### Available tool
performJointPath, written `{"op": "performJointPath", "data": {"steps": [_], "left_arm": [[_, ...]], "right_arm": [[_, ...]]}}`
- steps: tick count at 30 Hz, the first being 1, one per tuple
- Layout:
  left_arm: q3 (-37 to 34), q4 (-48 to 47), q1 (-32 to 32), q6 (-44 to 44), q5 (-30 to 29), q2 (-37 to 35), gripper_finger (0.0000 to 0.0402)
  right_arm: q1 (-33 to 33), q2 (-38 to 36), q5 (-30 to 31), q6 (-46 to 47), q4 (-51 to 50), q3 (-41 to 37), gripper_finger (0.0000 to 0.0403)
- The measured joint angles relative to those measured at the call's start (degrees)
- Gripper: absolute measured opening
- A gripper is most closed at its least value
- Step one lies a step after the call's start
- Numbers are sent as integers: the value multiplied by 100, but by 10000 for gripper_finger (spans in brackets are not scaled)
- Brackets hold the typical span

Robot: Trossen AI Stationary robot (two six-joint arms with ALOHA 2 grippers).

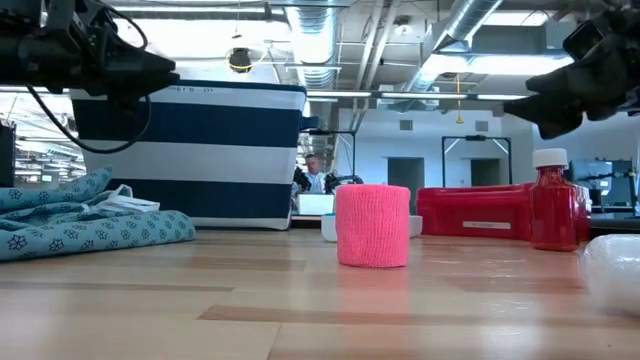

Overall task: Pick & place medical supplies in basket/bin
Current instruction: Put the orange pill bottle into the blue bin

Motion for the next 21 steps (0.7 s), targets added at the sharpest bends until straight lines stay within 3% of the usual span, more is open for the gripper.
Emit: {"op": "performJointPath", "data": {"steps": [8, 21], "left_arm": [[2, -13, -1, 1, -163, -2, 100], [2, -131, -1, 2, -410, -2, 100]], "right_arm": [[174, 820, 135, -602, 9, 0, 240], [170, 1579, 3, -283, 39, -7, 240]]}}
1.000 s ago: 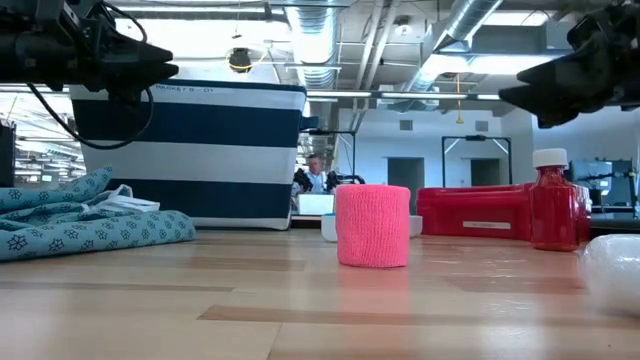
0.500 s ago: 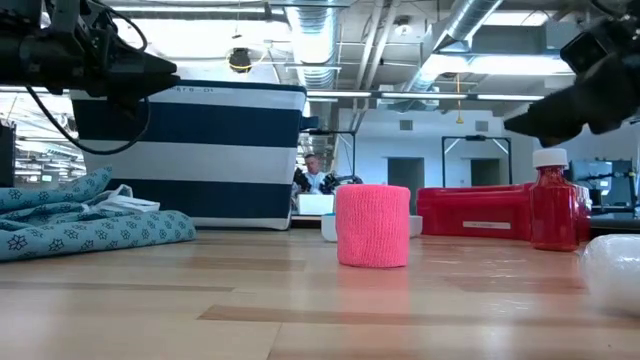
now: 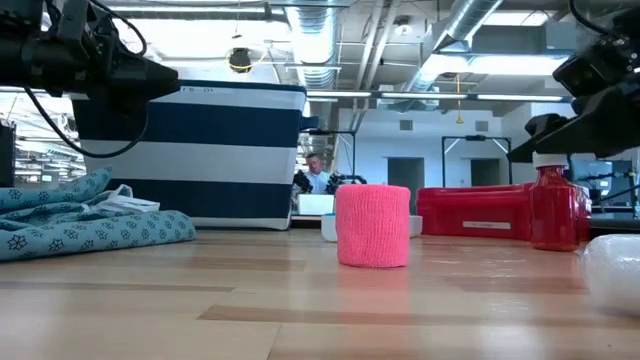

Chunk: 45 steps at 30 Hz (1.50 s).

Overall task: Pick & place medical supplies in basket/bin
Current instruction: Put the orange pill bottle into the blue bin

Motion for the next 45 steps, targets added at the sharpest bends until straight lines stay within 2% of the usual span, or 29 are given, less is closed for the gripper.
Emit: {"op": "performJointPath", "data": {"steps": [16, 20, 26, 30, 34, 39, 45], "left_arm": [[0, 0, 2, 0, 0, 0, 100], [0, 2, 0, 23, 0, 0, 100], [0, 4, 2, 279, -6, 0, 100], [0, 11, 2, 342, -7, 0, 100], [0, 17, 0, 347, -11, 1, 100], [0, 128, 0, 349, -274, 0, 100], [2, 177, 2, 349, -612, 0, 100]], "right_arm": [[-7, 836, 4, 209, 4, -2, 233], [-7, 867, 4, 208, 96, -7, 197], [-7, 865, 4, 207, 311, -7, 105], [-7, 867, 7, 207, 523, -7, 104], [-7, 865, 26, 199, 1754, -7, 104], [-99, 865, 215, -406, 3811, -7, 104], [-662, 1072, 469, -982, 6339, 93, 104]]}}
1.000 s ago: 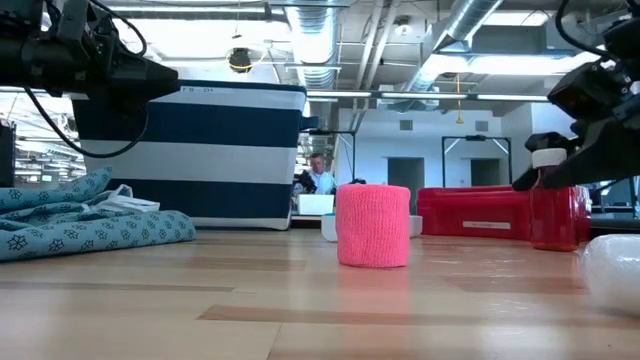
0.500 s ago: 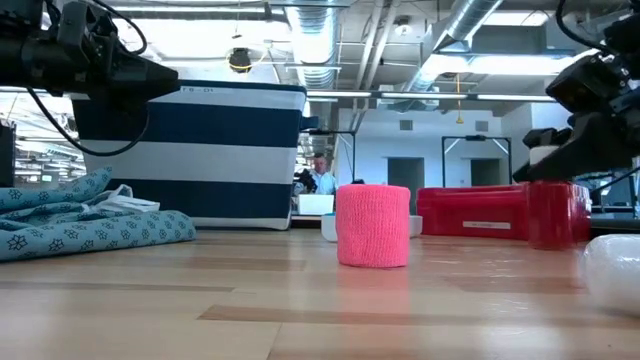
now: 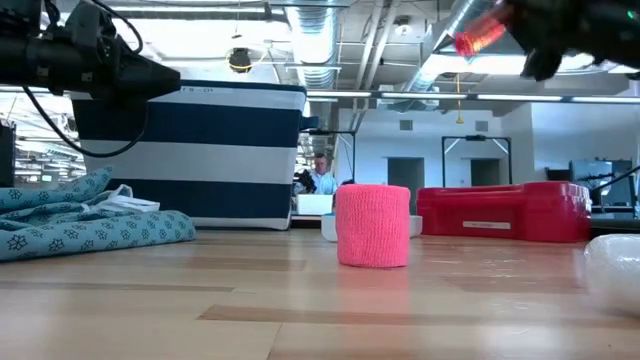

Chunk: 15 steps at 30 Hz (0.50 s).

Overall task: Pick & place medical supplies in basket/bin
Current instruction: Put the orange pill bottle into the blue bin

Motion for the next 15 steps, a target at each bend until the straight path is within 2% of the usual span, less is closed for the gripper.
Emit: {"op": "performJointPath", "data": {"steps": [3, 7, 10, 15], "left_arm": [[0, 4, 0, 0, -15, 0, 100], [0, 74, 0, -2, 3, -1, 100], [0, 96, 0, -4, 5, -2, 100], [0, 98, -2, -111, 9, -2, 100]], "right_arm": [[-403, 357, -237, 17, 314, 483, 109], [-956, 1149, -1164, -190, -109, 1734, 109], [-1282, 1958, -1539, -725, -795, 3020, 106], [-1921, 3654, -1490, -1600, -2641, 5533, 107]]}}
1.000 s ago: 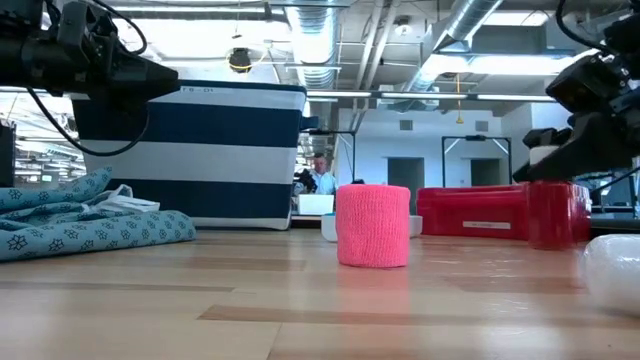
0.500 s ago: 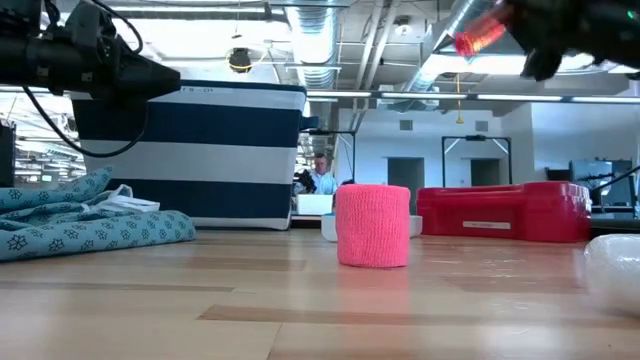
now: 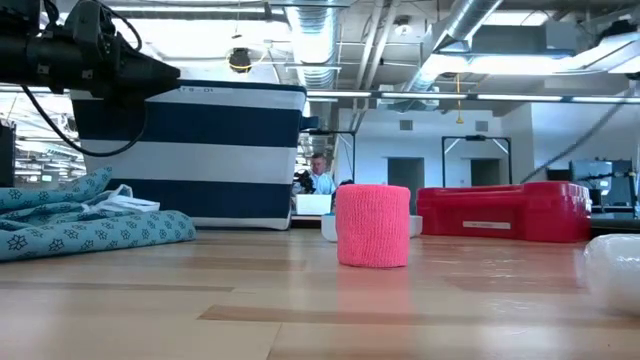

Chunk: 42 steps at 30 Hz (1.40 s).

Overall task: Pick & place medical supplies in basket/bin
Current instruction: Put the orange pill bottle into the blue bin, then put the pink bandage into the blue bin

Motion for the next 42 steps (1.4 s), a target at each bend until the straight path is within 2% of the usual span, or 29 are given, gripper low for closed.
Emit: {"op": "performJointPath", "data": {"steps": [6, 9, 14, 19, 24, 32, 40, 42], "left_arm": [[0, -73, 2, -151, 1, 0, 100], [0, -142, 2, -225, 4, 0, 100], [2, -469, 0, -409, 11, 0, 100], [2, -1048, 0, -1069, 55, 0, 100], [2, -1513, 0, -1526, 54, 0, 100], [15, -1613, 0, -1933, 77, 0, 100], [-2, -849, -4, -1778, 716, 2, 100], [-2, -613, -35, -1610, 1023, 3, 100]], "right_arm": [[-638, 2300, -26, 121, -1562, 2878, 117], [-823, 3388, -26, 128, -2252, 3969, 108], [-1000, 4844, 186, 401, -2832, 5163, 109], [-955, 5764, 598, 441, -3172, 5848, 139], [-826, 6063, 621, -319, -3551, 6327, 157], [-593, 5922, 661, -545, -4848, 7012, 179], [27, 4768, 1940, -1069, -6714, 7317, 183], [254, 4423, 2251, -1031, -7242, 7317, 180]]}}
